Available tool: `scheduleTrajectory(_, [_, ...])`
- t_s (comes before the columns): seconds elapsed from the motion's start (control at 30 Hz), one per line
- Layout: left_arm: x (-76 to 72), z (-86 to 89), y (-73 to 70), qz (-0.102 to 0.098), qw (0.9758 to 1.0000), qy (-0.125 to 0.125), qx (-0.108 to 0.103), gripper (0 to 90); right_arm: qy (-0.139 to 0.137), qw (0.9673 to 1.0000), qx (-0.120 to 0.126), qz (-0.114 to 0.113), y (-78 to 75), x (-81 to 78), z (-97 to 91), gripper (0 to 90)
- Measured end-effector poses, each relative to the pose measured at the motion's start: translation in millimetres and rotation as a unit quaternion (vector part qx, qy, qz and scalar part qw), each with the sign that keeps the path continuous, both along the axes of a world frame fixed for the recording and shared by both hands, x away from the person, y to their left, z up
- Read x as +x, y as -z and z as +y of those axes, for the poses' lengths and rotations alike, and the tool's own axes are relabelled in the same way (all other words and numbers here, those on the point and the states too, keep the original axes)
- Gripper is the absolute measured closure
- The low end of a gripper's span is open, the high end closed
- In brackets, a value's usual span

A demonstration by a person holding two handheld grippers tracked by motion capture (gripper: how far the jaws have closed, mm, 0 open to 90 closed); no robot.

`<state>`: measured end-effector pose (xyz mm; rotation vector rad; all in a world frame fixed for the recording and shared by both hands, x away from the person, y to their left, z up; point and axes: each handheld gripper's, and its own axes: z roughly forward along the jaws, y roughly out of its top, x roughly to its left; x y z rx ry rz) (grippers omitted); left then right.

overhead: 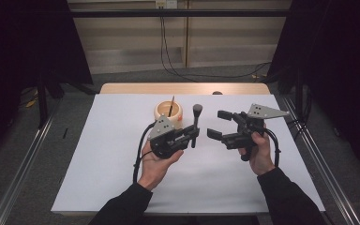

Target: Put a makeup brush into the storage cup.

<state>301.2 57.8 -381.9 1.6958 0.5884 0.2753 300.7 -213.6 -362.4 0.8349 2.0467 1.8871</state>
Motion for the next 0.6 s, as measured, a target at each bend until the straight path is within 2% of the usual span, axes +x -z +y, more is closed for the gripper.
scheduleTrajectory(0.07, [0.2,5.0,-1.1,0.0,1.0,-0.002,-0.002,79.6,0.006,1.0,0.002,0.001,0.2,-1.6,-1.6,10.7])
scheduleTrajectory(0.1, [0.0,6.7,-1.6,-0.001,1.0,-0.005,-0.005,79.6,0.01,0.9999,-0.005,-0.001,-0.1,-2.8,-2.1,10.3])
scheduleTrajectory(0.13, [0.2,9.3,-2.4,-0.002,1.0,-0.007,0.002,79.6,0.023,0.9996,-0.013,-0.008,0.0,-4.4,-2.5,10.3])
scheduleTrajectory(0.17, [0.9,10.3,-2.4,-0.002,1.0,-0.008,-0.004,79.7,0.034,0.999,-0.018,-0.023,1.3,-6.0,-3.1,10.3])
scheduleTrajectory(0.2, [0.5,11.1,-2.7,0.002,0.9999,-0.009,-0.006,79.6,0.04,0.9987,-0.022,-0.024,2.1,-7.3,-4.2,10.0])
scheduleTrajectory(0.27, [1.5,13.6,-2.4,0.0,1.0,-0.009,-0.003,79.6,0.05,0.9983,-0.022,-0.022,5.0,-8.5,-8.0,8.5])
scheduleTrajectory(0.37, [0.5,15.3,-1.1,-0.001,0.9999,-0.011,0.001,79.6,0.066,0.9969,-0.036,-0.024,7.5,-10.1,-13.7,5.6])
scheduleTrajectory(0.47, [1.4,18.1,-1.8,0.003,0.9999,-0.012,-0.007,79.6,0.082,0.9953,-0.048,-0.022,10.7,-11.9,-18.9,5.3])
scheduleTrajectory(0.5, [1.6,19.9,-2.7,0.0,0.9999,-0.016,0.002,79.6,0.08,0.9955,-0.045,-0.024,12.3,-12.6,-20.8,4.6])
scheduleTrajectory(0.6, [1.7,23.2,-3.5,-0.004,0.9997,-0.022,0.002,79.6,0.1,0.9937,-0.047,-0.021,17.9,-17.2,-26.2,3.4])
